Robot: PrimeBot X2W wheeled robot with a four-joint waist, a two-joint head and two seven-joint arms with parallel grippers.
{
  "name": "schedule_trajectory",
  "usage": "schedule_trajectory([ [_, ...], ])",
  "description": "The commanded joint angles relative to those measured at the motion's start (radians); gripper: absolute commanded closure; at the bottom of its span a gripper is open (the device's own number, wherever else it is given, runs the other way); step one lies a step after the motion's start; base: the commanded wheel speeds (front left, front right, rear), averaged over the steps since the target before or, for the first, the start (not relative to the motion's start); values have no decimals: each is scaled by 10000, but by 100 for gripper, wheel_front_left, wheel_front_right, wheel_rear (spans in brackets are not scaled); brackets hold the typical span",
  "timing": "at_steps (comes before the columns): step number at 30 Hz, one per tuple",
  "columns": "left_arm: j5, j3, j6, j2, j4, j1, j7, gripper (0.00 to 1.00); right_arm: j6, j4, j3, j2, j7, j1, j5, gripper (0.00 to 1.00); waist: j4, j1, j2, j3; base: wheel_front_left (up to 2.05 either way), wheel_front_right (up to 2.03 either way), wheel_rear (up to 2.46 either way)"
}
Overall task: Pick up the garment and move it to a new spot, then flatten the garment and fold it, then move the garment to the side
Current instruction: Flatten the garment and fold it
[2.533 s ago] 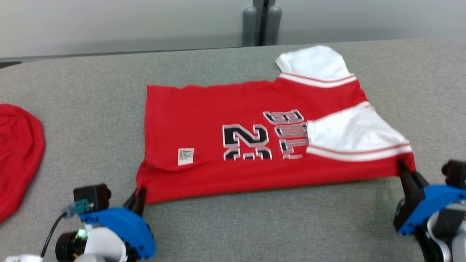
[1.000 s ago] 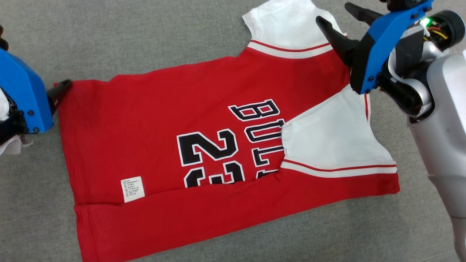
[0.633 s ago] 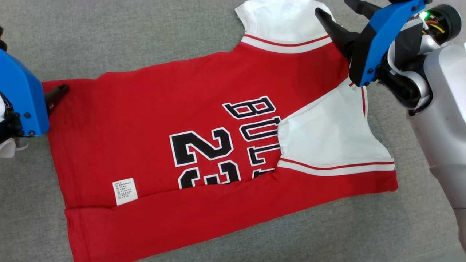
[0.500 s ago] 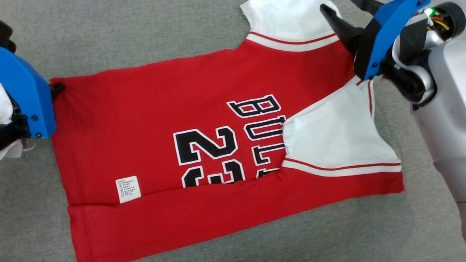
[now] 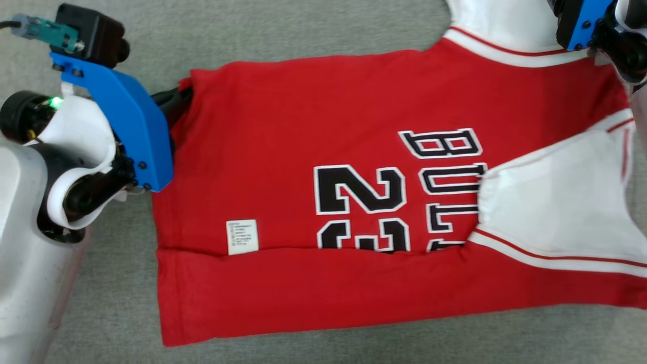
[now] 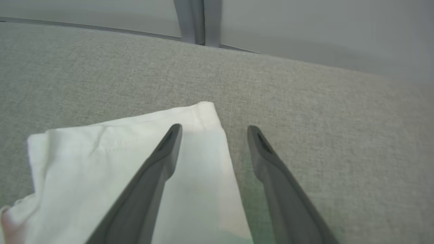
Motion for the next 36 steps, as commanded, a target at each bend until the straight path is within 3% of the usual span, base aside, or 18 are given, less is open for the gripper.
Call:
schedule_trajectory([
  [1, -49, -181, -92, -119, 211, 109, -29, 100, 2, 208, 60, -7, -23, -222, -180, 0, 340, 0, 0, 285, 0, 0, 0],
  [3, 27, -212, -104, -202, 319, 117, -213, 100, 2, 483, 226, 28, 153, -189, -274, 0, 404, 0, 0, 288, 0, 0, 0],
  [5, 67, -189, -96, -244, 459, 166, -414, 100, 4, 594, 496, 87, 273, -35, -351, 98, 397, 0, 0, 258, 0, 0, 0],
  [11, 405, 175, 51, -283, 728, 334, -1563, 100, 0, -13, 769, -166, -612, 201, -120, 100, 119, 0, 0, -59, 0, 0, 0],
  [18, 389, 721, -193, -723, 965, 1172, -3881, 100, 0, -1141, 769, -584, -1734, 1020, 757, 100, -160, 0, 0, -833, 0, 0, 0],
  [28, 425, 505, -744, -890, 1073, 3141, -6662, 100, 0, -3548, 481, -1815, -2015, 3918, 1882, 100, -237, 0, 0, -2355, 0, 0, 0],
  [36, 602, -267, -904, -374, 1259, 4111, -8041, 100, 2, -4922, -425, -1895, -1528, 6616, 2130, 100, -250, 0, 0, -3224, 0, 0, 0],
])
